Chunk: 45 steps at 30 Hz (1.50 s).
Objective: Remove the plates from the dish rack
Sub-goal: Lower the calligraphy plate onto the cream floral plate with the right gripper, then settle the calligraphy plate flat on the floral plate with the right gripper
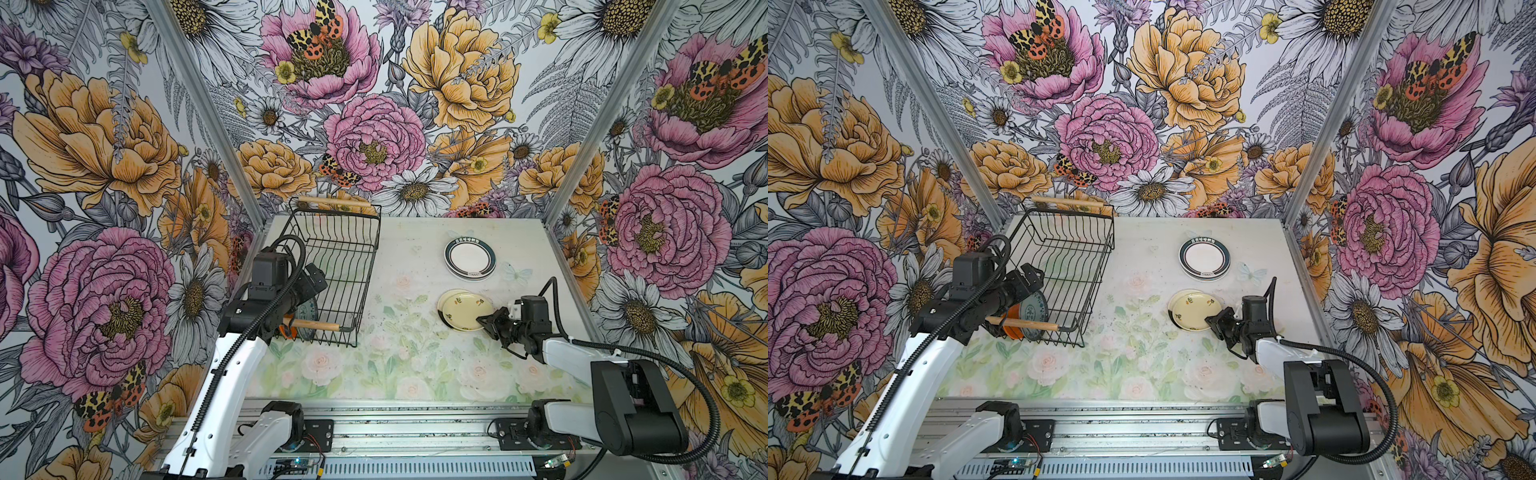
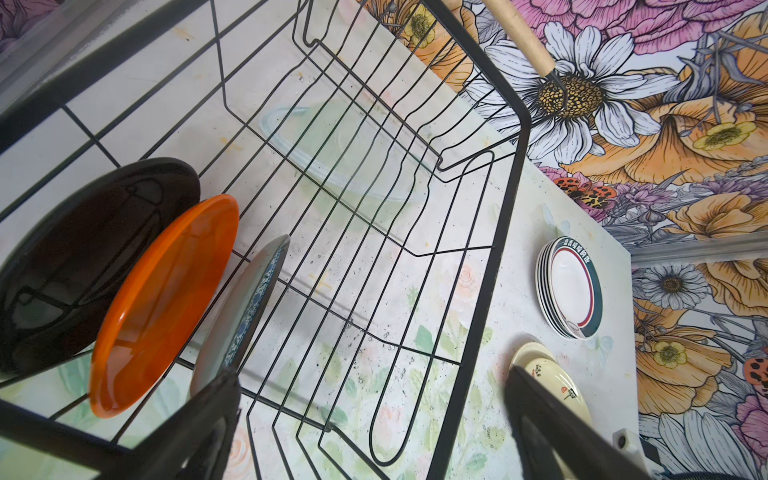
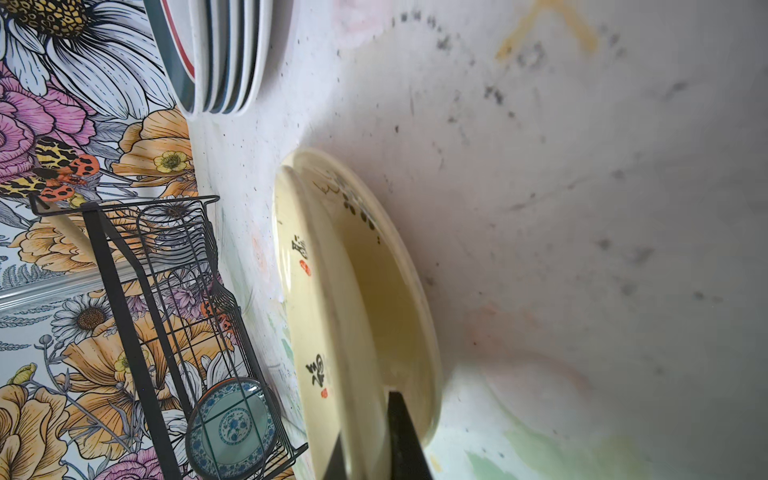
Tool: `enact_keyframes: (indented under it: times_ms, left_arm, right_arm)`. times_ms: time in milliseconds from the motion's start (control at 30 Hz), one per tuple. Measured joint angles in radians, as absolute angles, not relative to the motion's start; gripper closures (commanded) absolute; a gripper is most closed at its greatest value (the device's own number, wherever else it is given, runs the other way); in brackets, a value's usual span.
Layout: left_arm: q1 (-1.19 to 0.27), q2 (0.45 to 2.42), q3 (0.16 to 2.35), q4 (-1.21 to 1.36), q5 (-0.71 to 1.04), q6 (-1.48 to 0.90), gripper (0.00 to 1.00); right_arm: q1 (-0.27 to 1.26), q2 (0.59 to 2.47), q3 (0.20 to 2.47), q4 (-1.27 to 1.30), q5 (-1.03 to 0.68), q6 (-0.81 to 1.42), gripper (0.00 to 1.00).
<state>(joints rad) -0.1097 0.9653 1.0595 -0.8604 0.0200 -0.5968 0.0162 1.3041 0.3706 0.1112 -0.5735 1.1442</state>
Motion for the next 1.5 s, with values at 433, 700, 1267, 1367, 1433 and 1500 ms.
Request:
enact_keyframes:
  times_ms: [433,700,1267,1367,1433,1500]
  left_arm:
    - [-0.095,0.971,1.037,-0.847,0.04,-0.596,0.01]
    - [-0.083,0.976,1.034,-0.836,0.062,-0.596,0.01]
    - [-0.073,0.996,1.033,-0.832,0.08,-0.596,0.01]
    - [-0.073,1.003,1.033,-0.831,0.081,-0.595,0.01]
    - [-0.073,1.008,1.032,-0.831,0.084,-0.595,0.01]
    - [-0.073,1.011,1.032,-0.829,0.088,-0.595,0.01]
  right_arm:
    - [0.05,1.364,0.404,0.126,-0.57,1.147,0.81]
    - [0.066,1.397,0.419,0.14,-0.569,1.153,0.64]
    - [0.096,1.395,0.516,-0.071,-0.47,1.004,0.52]
    - [0.099,1.384,0.526,-0.105,-0.452,0.987,0.51]
    - [0.1,1.369,0.534,-0.136,-0.439,0.973,0.51]
    - [0.1,1.359,0.546,-0.171,-0.425,0.959,0.51]
